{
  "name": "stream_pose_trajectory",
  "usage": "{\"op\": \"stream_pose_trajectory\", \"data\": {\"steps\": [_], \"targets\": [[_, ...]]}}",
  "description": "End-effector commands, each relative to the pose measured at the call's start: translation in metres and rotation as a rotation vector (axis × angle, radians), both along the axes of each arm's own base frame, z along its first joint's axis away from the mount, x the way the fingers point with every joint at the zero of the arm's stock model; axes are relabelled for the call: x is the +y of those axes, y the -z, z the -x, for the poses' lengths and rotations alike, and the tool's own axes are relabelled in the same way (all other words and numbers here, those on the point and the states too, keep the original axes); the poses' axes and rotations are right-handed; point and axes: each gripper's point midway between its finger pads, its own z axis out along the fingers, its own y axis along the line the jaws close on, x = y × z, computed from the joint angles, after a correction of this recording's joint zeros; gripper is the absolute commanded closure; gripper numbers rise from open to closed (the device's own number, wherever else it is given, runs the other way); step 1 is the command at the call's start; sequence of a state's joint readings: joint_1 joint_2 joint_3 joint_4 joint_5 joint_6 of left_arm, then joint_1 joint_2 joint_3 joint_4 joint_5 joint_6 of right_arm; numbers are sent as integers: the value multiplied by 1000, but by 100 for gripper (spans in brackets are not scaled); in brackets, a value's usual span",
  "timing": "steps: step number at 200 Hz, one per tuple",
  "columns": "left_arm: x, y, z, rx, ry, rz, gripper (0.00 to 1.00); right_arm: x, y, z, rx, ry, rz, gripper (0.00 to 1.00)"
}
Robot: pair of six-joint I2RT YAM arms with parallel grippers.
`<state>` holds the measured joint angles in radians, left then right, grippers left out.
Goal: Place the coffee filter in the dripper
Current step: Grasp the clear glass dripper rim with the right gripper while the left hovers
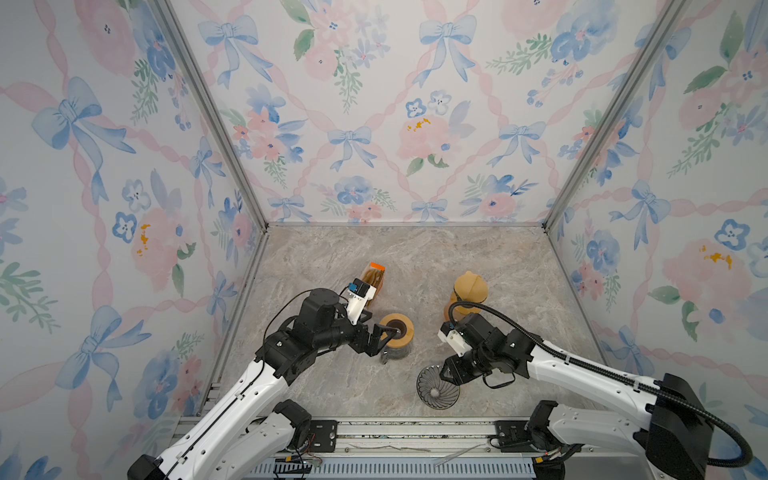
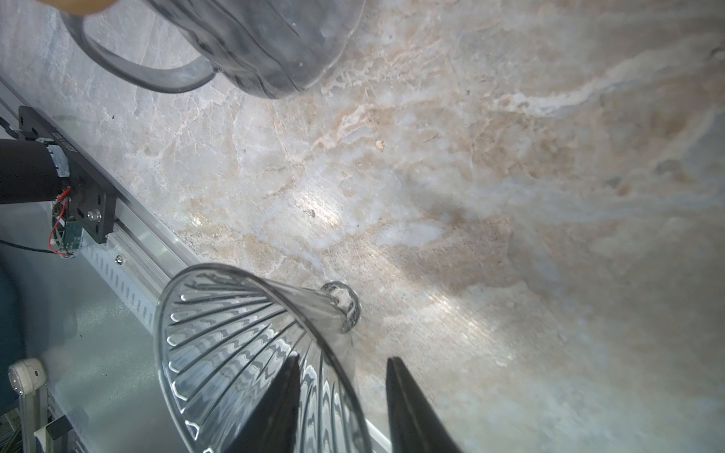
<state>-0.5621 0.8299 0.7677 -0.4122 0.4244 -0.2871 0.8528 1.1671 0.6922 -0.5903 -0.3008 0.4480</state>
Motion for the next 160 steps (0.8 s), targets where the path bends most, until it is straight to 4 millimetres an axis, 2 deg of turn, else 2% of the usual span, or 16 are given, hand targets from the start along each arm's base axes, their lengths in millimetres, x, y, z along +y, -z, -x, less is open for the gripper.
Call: {"op": "stream_pose_trajectory", "data": {"steps": [1,79,160], "targets": [[1,-1,-2,-29,0,0,2,2,8,5,10,-31,10,62],[2,1,-4,-19,-11,-2,2,6,18,2,2,-43,45,70],[1,4,-4,-7,-6,-4,2,9,16,0,-29,-52,58,79]]}}
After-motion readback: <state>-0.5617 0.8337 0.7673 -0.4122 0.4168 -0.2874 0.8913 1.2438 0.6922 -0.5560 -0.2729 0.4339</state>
